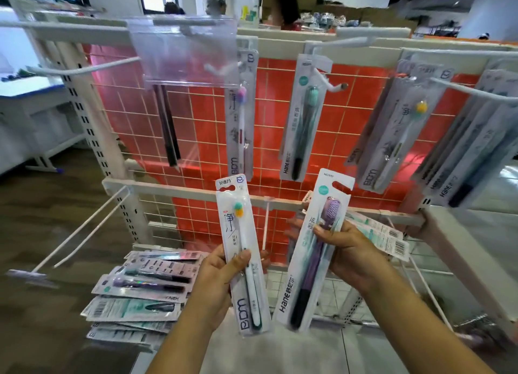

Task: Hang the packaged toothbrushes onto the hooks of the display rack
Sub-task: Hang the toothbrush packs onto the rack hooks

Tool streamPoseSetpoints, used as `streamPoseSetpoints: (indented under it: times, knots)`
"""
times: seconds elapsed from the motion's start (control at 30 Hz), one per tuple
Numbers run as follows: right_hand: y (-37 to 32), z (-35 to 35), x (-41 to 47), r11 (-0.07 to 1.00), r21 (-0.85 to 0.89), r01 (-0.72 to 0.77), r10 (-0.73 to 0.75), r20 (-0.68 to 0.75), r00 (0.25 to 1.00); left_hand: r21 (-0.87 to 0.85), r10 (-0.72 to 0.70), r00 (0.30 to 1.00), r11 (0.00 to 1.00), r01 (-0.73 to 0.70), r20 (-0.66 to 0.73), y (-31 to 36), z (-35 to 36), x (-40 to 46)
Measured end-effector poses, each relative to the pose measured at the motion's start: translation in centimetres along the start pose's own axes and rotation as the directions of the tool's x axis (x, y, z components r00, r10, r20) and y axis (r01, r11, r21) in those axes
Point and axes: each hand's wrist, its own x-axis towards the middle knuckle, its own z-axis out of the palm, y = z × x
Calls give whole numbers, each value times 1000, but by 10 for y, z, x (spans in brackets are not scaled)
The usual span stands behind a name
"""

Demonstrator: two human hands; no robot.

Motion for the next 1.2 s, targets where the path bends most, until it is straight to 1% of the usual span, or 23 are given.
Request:
streamPoseSetpoints:
  times: [0.1,0.2,0.27,0.33,0.47,0.57,0.77,0.9,1.03,1.2]
  knots:
    - [15,17,0,999,8,-36,36,0,999,-45,-2,999,999,0,-44,3,-16,-2]
    - [30,33,4,999,42,-35,36,-9,999,-83,-24,995,996,16,-97,7,-31,-5]
    - [36,43,6,998,47,-44,44,-5,999,-105,-37,994,994,26,-102,12,-39,-7]
    - [42,50,7,998,35,-49,50,-7,999,-99,-34,997,995,26,-75,17,-47,-9]
    - [54,67,8,995,96,-17,19,-20,1000,-82,-19,1000,996,20,4,24,-65,-12]
    - [62,75,9,996,89,-7,13,-62,998,-89,-29,999,996,32,35,27,-76,-11]
    - [68,80,2,999,15,38,-35,-135,990,-161,-98,991,981,112,93,32,-81,-10]
    - [66,80,-8,997,32,64,-58,-163,985,-182,-138,986,971,154,96,33,-75,-13]
    - [65,76,-12,996,80,45,-29,-194,981,-194,-119,985,971,142,128,33,-71,-14]
    - [68,76,-14,999,40,-31,41,-285,958,-198,-108,983,971,136,148,31,-67,-15]
